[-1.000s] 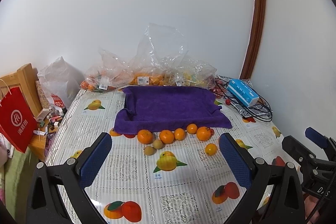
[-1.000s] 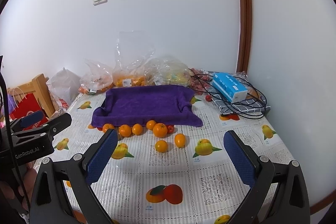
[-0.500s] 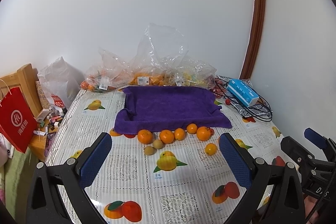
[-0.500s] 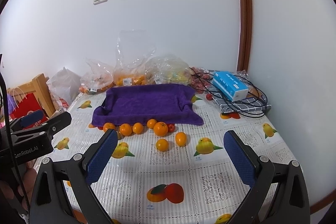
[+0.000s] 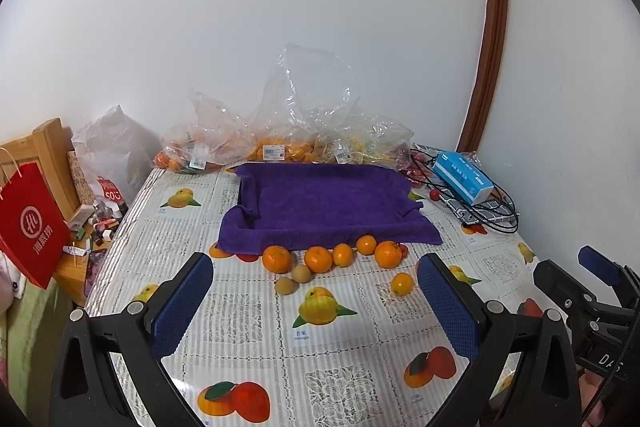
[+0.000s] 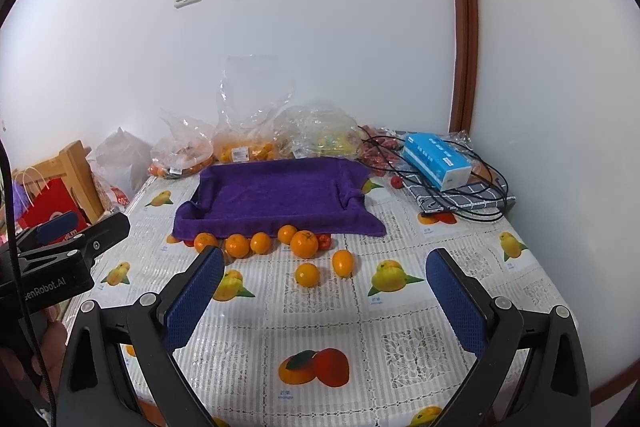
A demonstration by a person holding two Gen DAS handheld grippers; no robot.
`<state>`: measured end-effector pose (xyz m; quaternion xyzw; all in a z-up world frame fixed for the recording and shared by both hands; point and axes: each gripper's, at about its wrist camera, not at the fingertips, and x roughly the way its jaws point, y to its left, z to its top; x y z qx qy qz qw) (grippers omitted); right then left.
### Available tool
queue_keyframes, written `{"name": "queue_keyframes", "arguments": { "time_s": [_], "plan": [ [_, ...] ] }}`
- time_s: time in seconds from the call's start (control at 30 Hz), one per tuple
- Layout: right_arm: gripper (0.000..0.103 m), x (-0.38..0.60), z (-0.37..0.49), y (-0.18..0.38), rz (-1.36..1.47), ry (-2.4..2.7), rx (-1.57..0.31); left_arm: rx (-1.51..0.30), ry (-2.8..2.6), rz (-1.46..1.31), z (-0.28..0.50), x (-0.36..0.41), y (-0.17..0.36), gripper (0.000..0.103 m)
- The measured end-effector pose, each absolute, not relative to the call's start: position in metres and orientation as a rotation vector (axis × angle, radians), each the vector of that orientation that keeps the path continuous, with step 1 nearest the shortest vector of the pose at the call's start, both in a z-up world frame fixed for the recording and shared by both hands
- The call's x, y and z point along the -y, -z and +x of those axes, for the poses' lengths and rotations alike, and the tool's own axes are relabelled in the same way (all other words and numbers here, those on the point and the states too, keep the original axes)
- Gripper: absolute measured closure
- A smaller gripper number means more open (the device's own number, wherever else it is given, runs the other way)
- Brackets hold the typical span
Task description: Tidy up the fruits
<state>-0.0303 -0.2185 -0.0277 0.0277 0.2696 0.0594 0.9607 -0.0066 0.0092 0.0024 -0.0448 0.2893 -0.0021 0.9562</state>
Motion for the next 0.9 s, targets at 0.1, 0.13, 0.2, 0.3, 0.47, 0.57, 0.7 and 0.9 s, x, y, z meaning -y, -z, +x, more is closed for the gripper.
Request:
{"name": "queue_keyframes", "arguments": {
  "time_s": [0.1,0.13,0.2,0.3,0.47,0.57,0.7,0.9],
  "plan": [
    [0.002,0.219,-0.031,0.028,0.058,-0.119,-0.546,-0.590,0.006,-0.095,-0.007,-0.009,-0.002,0.000],
    [0.003,0.219,-0.031,0.029,0.055,-0.119,-0.547,-0.589,0.005,-0.092,-0.007,-0.009,-0.002,0.000],
    [0.003,0.219,-0.030,0.029,0.051,-0.114,-0.547,-0.586,-0.001,-0.087,-0.006,-0.009,-0.002,0.000],
    [0.002,0.219,-0.025,0.029,0.054,-0.122,-0.556,-0.588,-0.004,-0.087,-0.005,-0.008,-0.001,0.000],
    [0.002,0.215,-0.012,0.028,0.018,-0.120,-0.556,-0.608,-0.006,-0.085,0.004,-0.008,0.004,0.000],
    [0.002,0.211,-0.002,0.031,-0.004,-0.132,-0.577,-0.614,-0.020,-0.079,0.010,-0.010,0.007,0.000],
    [0.002,0.210,0.011,0.041,-0.008,-0.143,-0.599,-0.630,-0.054,-0.079,0.021,-0.014,0.014,0.000],
    [0.002,0.211,0.028,0.069,-0.015,-0.170,-0.638,-0.666,-0.043,-0.056,0.041,-0.021,0.037,0.001]
  ]
}}
